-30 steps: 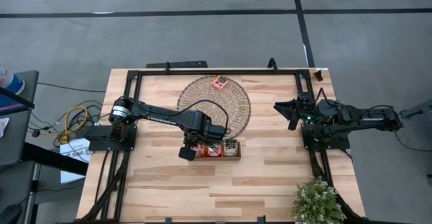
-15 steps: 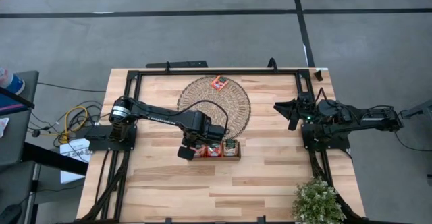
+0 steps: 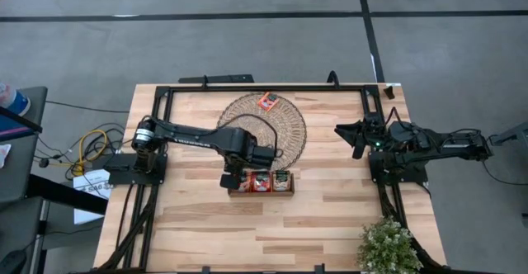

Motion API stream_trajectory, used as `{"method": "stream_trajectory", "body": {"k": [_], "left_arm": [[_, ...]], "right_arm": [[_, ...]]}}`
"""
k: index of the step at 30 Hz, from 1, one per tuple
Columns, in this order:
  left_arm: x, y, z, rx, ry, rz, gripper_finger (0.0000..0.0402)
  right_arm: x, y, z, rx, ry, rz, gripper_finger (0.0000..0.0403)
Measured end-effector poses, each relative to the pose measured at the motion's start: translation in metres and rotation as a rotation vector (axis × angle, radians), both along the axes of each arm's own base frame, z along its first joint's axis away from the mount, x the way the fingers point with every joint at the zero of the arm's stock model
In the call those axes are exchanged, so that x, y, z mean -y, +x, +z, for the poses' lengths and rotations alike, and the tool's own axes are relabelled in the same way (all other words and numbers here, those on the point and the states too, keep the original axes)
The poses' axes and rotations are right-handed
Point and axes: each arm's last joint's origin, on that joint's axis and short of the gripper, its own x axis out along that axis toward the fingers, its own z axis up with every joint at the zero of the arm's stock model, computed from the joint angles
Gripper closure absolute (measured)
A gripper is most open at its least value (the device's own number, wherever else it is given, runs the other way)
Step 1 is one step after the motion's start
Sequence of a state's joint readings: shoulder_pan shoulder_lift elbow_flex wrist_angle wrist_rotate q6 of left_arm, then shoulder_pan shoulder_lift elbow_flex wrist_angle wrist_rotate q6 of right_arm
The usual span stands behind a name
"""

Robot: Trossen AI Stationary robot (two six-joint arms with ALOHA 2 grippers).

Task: Pick & Place Tea
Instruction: Put the orange tea bag into the left section of the wooden organizer

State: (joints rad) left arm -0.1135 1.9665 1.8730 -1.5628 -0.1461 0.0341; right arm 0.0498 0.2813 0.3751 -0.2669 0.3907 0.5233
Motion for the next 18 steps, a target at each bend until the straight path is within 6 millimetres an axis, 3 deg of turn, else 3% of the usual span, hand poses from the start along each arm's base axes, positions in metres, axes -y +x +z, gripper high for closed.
{"method": "stream_trajectory", "body": {"k": [4, 12, 18], "left_arm": [[-0.026, 0.002, 0.020, 0.103, 0.040, -0.008, 0.0312], [-0.127, 0.015, 0.037, 0.378, 0.116, 0.090, 0.0312], [-0.191, 0.023, 0.050, 0.656, 0.204, 0.107, 0.0312]], "right_arm": [[0.000, 0.001, 0.005, 0.031, -0.046, 0.009, 0.0305], [0.000, 0.001, 0.007, 0.035, -0.102, 0.013, 0.0305], [0.000, 0.001, 0.007, 0.036, -0.103, 0.012, 0.0305]]}}
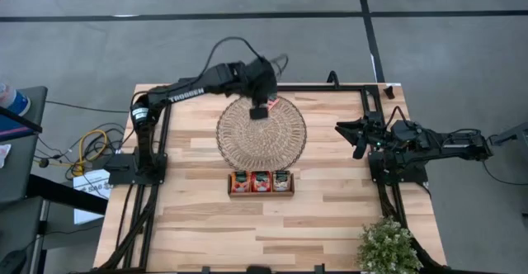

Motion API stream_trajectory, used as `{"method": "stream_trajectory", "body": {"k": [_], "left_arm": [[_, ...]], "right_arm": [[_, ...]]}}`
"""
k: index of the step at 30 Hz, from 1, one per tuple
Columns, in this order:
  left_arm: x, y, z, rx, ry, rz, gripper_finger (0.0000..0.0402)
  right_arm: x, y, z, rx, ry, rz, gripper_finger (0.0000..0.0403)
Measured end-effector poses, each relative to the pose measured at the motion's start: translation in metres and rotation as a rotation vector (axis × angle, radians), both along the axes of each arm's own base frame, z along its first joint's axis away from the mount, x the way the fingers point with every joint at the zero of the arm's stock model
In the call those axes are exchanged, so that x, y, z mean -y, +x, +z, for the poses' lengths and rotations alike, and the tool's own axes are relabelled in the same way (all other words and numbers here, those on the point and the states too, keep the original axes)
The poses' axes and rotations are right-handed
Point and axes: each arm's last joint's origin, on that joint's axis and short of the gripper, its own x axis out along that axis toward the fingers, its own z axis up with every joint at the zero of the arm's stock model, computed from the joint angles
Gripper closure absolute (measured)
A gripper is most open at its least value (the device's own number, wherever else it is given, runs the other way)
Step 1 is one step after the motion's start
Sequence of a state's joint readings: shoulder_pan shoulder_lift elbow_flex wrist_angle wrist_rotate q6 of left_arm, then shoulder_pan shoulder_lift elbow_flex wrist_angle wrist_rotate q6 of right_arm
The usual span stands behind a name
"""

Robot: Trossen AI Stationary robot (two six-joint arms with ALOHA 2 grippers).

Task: Pick & Place Tea
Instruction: Put the orange tea bag into the left section of the wooden organizer

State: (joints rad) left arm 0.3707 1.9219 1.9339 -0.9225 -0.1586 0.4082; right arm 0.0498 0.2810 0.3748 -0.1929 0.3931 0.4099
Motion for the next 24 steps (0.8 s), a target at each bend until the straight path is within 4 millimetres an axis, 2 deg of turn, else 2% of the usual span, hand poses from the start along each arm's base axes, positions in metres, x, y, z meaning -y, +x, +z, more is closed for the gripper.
{"method": "stream_trajectory", "body": {"k": [3, 6, 10, 13, 15, 18, 24], "left_arm": [[-0.020, 0.005, 0.006, 0.118, 0.062, 0.017, 0.0312], [-0.031, 0.014, 0.006, 0.193, 0.122, -0.026, 0.0312], [-0.037, 0.021, -0.004, 0.173, 0.151, -0.043, 0.0312], [-0.043, 0.016, -0.009, 0.150, 0.105, 0.030, 0.0312], [-0.051, 0.007, -0.011, 0.139, 0.028, 0.089, 0.0312], [-0.071, -0.017, -0.011, 0.114, -0.092, 0.156, 0.0312], [-0.112, -0.077, -0.006, 0.123, -0.388, 0.304, 0.0312]], "right_arm": [[0.000, 0.000, 0.000, 0.000, 0.000, 0.000, 0.0305], [0.000, 0.000, 0.000, 0.000, 0.000, -0.003, 0.0305], [0.000, 0.000, 0.000, 0.010, 0.021, -0.008, 0.0305], [0.001, 0.000, 0.003, 0.038, 0.032, -0.007, 0.0305], [0.001, 0.001, 0.005, 0.033, 0.025, -0.011, 0.0305], [0.004, 0.007, 0.015, 0.004, -0.021, -0.043, 0.0305], [0.023, 0.041, 0.041, -0.146, -0.112, -0.165, 0.0305]]}}
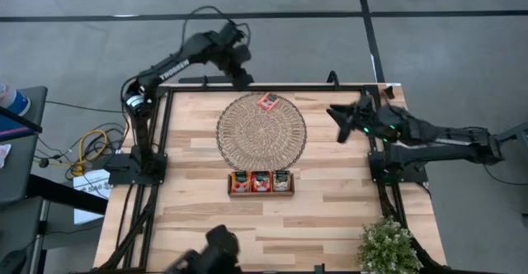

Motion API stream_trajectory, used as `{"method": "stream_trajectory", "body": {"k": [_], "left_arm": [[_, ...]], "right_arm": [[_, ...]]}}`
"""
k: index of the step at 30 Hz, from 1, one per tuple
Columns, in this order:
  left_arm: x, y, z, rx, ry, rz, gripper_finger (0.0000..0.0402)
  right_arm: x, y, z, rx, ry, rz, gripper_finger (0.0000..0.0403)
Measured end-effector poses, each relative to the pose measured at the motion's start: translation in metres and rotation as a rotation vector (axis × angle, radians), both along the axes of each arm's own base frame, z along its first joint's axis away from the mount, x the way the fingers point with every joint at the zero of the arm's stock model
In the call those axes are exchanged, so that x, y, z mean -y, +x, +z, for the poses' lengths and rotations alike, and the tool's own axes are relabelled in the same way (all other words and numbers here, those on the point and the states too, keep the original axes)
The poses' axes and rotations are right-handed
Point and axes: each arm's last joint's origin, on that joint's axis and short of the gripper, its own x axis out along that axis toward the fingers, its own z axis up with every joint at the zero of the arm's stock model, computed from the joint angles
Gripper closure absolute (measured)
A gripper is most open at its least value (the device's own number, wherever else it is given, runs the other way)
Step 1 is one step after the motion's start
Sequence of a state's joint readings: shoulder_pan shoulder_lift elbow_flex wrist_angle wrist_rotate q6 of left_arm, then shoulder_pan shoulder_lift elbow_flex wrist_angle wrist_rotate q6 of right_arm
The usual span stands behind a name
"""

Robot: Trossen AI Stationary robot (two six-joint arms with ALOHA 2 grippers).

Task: Pick & Place Tea
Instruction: Put the orange tea bag into the left section of the wooden organizer

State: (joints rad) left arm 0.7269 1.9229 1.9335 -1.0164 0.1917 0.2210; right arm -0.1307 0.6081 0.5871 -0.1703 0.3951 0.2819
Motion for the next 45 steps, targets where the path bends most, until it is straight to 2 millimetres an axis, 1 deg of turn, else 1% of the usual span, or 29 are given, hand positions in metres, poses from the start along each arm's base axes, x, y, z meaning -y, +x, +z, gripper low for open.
{"method": "stream_trajectory", "body": {"k": [2, 4, 6, 8, 10, 13, 17, 20, 23, 25, 28, 32, 35, 39, 42, 45], "left_arm": [[-0.007, -0.014, 0.006, 0.059, -0.071, -0.007, 0.0312], [-0.010, -0.027, 0.015, 0.122, -0.115, -0.032, 0.0312], [-0.013, -0.038, 0.025, 0.174, -0.108, -0.051, 0.0312], [-0.015, -0.047, 0.032, 0.192, -0.088, -0.047, 0.0312], [-0.017, -0.059, 0.041, 0.210, -0.059, -0.033, 0.0312], [-0.016, -0.072, 0.052, 0.254, -0.040, -0.038, 0.0312], [-0.012, -0.085, 0.046, 0.278, -0.054, -0.050, 0.0312], [-0.005, -0.093, 0.037, 0.296, -0.030, -0.032, 0.0312], [0.005, -0.102, 0.024, 0.317, 0.011, 0.026, 0.0312], [0.015, -0.108, 0.020, 0.350, 0.047, 0.053, 0.0312], [0.031, -0.119, 0.011, 0.401, 0.055, 0.087, 0.0312], [0.051, -0.133, -0.002, 0.445, 0.046, 0.122, 0.0312], [0.064, -0.141, -0.013, 0.457, 0.040, 0.146, 0.0312], [0.082, -0.145, -0.026, 0.466, 0.051, 0.189, 0.0312], [0.093, -0.148, -0.035, 0.451, 0.074, 0.236, 0.0312], [0.102, -0.149, -0.042, 0.483, 0.083, 0.276, 0.0312]], "right_arm": [[0.012, 0.017, 0.008, -0.053, -0.007, -0.034, 0.0305], [0.028, 0.034, 0.014, -0.109, 0.004, -0.052, 0.0305], [0.046, 0.051, 0.020, -0.152, 0.031, -0.043, 0.0305], [0.067, 0.066, 0.024, -0.188, 0.075, -0.031, 0.0305], [0.089, 0.081, 0.022, -0.237, 0.124, -0.018, 0.0305], [0.121, 0.102, 0.018, -0.299, 0.143, -0.007, 0.0305], [0.158, 0.126, 0.018, -0.320, 0.172, -0.003, 0.0305], [0.179, 0.142, 0.018, -0.348, 0.218, 0.016, 0.0305], [0.191, 0.158, 0.017, -0.396, 0.249, 0.024, 0.0305], [0.197, 0.169, 0.013, -0.439, 0.259, 0.040, 0.0305], [0.205, 0.185, 0.008, -0.475, 0.270, 0.063, 0.0305], [0.217, 0.200, -0.001, -0.521, 0.311, 0.069, 0.0305], [0.225, 0.207, -0.009, -0.556, 0.363, 0.094, 0.0305], [0.232, 0.213, -0.017, -0.565, 0.431, 0.156, 0.0301], [0.235, 0.218, -0.024, -0.577, 0.458, 0.174, 0.0287], [0.237, 0.219, -0.029, -0.592, 0.469, 0.169, 0.0261]]}}
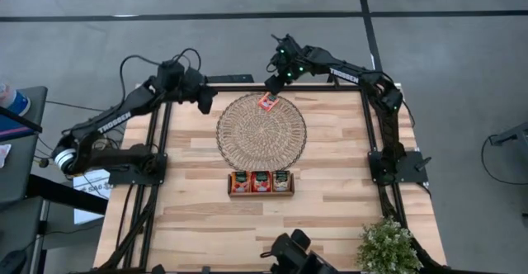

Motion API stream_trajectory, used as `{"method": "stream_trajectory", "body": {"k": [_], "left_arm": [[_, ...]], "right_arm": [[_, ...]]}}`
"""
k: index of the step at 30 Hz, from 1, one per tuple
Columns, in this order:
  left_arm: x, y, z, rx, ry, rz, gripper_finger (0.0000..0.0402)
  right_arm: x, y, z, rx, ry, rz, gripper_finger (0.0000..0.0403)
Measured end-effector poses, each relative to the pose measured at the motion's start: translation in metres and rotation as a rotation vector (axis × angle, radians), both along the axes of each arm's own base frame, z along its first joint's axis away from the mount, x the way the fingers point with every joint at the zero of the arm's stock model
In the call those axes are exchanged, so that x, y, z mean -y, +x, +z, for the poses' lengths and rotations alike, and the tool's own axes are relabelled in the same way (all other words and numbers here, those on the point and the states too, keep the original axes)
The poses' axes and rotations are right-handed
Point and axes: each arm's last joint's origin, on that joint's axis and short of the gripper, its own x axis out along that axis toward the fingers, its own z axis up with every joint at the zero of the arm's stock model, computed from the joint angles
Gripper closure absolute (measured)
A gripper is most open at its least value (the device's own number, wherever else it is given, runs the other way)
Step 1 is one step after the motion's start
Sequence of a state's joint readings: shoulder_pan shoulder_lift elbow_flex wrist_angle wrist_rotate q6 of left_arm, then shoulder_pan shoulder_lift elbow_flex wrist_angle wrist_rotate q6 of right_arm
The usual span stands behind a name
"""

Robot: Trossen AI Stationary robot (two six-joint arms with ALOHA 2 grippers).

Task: Pick & Place Tea
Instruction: Put the orange tea bag into the left section of the wooden organizer

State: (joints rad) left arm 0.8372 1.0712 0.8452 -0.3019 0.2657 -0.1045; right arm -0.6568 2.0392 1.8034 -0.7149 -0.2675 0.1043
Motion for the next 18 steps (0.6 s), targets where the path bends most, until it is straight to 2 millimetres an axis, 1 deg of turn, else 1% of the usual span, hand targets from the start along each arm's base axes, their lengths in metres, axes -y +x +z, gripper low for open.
{"method": "stream_trajectory", "body": {"k": [4, 6, 9, 11, 13, 16, 18], "left_arm": [[0.009, -0.005, -0.008, 0.048, -0.023, 0.027, 0.0312], [0.012, -0.007, -0.014, 0.050, -0.041, 0.036, 0.0312], [0.016, -0.011, -0.021, 0.044, -0.063, 0.053, 0.0312], [0.017, -0.012, -0.022, 0.048, -0.068, 0.059, 0.0312], [0.017, -0.012, -0.024, 0.045, -0.072, 0.064, 0.0312], [0.017, -0.012, -0.025, 0.042, -0.076, 0.063, 0.0312], [0.017, -0.012, -0.025, 0.043, -0.076, 0.060, 0.0312]], "right_arm": [[0.000, 0.000, -0.008, -0.033, 0.029, 0.001, 0.0220], [0.000, 0.000, -0.008, -0.037, 0.030, 0.004, 0.0201], [-0.005, 0.007, -0.013, -0.051, 0.006, 0.008, 0.0181], [-0.008, 0.009, -0.018, -0.076, 0.016, 0.008, 0.0175], [-0.010, 0.016, -0.023, -0.068, 0.004, 0.012, 0.0174], [-0.008, 0.017, -0.032, -0.096, 0.028, -0.004, 0.0179], [-0.006, 0.017, -0.035, -0.099, 0.034, -0.022, 0.0182]]}}
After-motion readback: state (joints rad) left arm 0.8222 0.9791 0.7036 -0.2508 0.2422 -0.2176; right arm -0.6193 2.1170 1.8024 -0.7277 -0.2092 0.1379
